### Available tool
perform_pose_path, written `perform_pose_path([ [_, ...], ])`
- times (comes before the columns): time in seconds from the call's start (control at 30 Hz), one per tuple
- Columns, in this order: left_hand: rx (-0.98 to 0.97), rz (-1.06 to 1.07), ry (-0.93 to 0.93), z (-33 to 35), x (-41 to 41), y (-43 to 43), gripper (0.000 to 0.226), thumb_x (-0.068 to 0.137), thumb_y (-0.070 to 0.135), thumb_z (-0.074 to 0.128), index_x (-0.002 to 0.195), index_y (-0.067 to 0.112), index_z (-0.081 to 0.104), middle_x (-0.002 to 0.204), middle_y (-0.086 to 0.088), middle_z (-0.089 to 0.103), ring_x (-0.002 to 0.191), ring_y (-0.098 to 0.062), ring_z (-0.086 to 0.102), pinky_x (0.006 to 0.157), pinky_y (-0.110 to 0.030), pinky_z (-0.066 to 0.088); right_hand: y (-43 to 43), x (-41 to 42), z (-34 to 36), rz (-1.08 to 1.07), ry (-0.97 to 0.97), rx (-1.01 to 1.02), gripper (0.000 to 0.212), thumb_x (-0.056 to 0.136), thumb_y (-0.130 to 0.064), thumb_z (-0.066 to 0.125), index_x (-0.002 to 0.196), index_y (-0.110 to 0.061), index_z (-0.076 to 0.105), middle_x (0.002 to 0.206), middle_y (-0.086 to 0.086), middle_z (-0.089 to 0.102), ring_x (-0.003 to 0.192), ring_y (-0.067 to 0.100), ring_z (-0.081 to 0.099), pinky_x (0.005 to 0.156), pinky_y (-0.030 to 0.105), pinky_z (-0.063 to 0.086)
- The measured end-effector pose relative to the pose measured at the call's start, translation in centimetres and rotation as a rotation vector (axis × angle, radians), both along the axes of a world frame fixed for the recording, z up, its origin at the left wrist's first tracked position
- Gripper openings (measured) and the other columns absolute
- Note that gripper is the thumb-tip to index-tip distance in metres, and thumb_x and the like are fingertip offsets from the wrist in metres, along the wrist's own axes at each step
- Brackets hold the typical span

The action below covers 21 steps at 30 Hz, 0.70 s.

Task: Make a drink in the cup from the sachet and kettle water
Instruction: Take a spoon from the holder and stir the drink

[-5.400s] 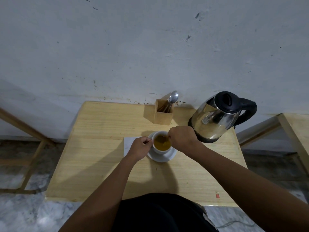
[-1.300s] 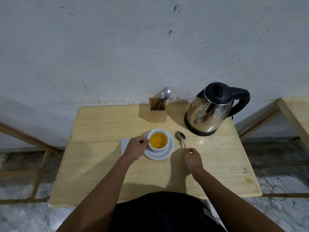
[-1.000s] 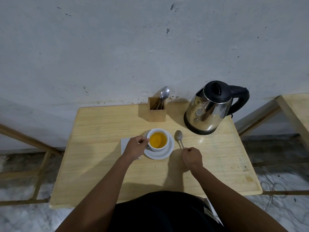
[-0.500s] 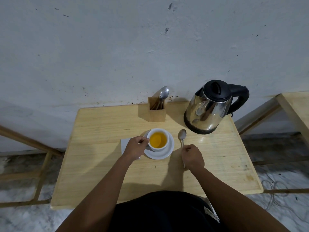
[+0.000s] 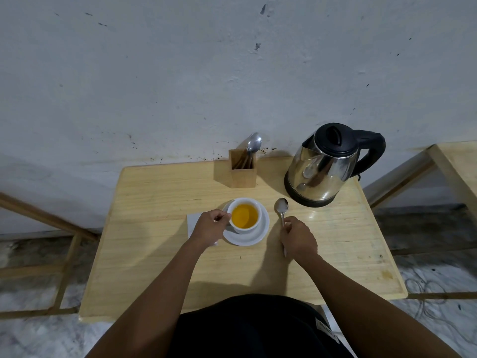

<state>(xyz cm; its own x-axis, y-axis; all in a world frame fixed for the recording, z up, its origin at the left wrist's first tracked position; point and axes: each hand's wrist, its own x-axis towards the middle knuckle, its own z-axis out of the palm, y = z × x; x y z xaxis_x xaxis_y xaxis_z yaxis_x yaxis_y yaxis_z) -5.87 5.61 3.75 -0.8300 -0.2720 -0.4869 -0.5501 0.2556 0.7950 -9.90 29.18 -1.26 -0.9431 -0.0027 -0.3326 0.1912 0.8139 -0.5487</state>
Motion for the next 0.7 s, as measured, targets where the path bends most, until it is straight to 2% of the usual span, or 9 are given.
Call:
perform_pose_path([
  [0.17,0.002,0.003,0.003,0.00,0.09,-0.01,0.018,0.092,0.032,0.059,0.076,0.026,0.066,0.076,-0.001,0.062,0.060,-0.020,0.054,0.059,-0.035,0.049,-0.12,-0.31,-0.11,0.000,-0.003,0.010,0.020,0.095,-0.020,0.045,0.107,-0.019,0.060,0.094,0.005,0.064,0.080,0.022,0.058,0.068,0.032,0.047],
  [0.23,-0.001,0.006,0.004,-0.01,0.06,0.00,0.018,0.092,0.033,0.060,0.076,0.027,0.065,0.076,0.000,0.062,0.060,-0.020,0.054,0.058,-0.034,0.048,-0.16,-0.31,-0.08,-0.001,-0.002,0.009,0.020,0.094,-0.021,0.047,0.109,-0.018,0.060,0.098,0.006,0.065,0.084,0.024,0.060,0.070,0.032,0.047],
  [0.33,0.004,0.000,0.002,0.12,0.03,0.00,0.018,0.092,0.032,0.059,0.076,0.026,0.066,0.074,0.000,0.061,0.060,-0.019,0.053,0.057,-0.033,0.048,-0.05,-0.17,0.09,0.008,-0.007,-0.015,0.024,0.093,-0.025,0.054,0.116,-0.019,0.056,0.101,0.004,0.066,0.091,0.024,0.062,0.070,0.030,0.044],
  [0.43,0.004,-0.002,-0.003,0.02,0.04,-0.10,0.017,0.091,0.034,0.060,0.078,0.026,0.066,0.077,-0.002,0.062,0.062,-0.020,0.054,0.060,-0.034,0.049,0.10,-0.20,0.11,0.031,0.000,0.000,0.019,0.094,-0.023,0.052,0.112,-0.019,0.056,0.094,0.003,0.065,0.083,0.022,0.059,0.069,0.032,0.048],
  [0.57,-0.019,-0.009,-0.008,-0.23,-0.05,-0.18,0.018,0.091,0.035,0.060,0.078,0.025,0.066,0.080,-0.005,0.066,0.063,-0.021,0.057,0.062,-0.036,0.051,0.14,-0.27,0.22,0.038,0.007,0.012,0.020,0.094,-0.023,0.050,0.113,-0.019,0.055,0.092,0.003,0.065,0.085,0.024,0.061,0.072,0.036,0.052],
  [0.7,-0.028,-0.009,0.007,-0.16,-0.17,-0.06,0.018,0.093,0.031,0.059,0.086,0.016,0.066,0.076,-0.007,0.064,0.059,-0.020,0.058,0.065,-0.035,0.049,0.24,-0.28,0.42,0.034,0.002,0.014,0.024,0.094,-0.025,0.050,0.117,-0.019,0.054,0.098,0.005,0.066,0.090,0.024,0.062,0.076,0.038,0.053],
])
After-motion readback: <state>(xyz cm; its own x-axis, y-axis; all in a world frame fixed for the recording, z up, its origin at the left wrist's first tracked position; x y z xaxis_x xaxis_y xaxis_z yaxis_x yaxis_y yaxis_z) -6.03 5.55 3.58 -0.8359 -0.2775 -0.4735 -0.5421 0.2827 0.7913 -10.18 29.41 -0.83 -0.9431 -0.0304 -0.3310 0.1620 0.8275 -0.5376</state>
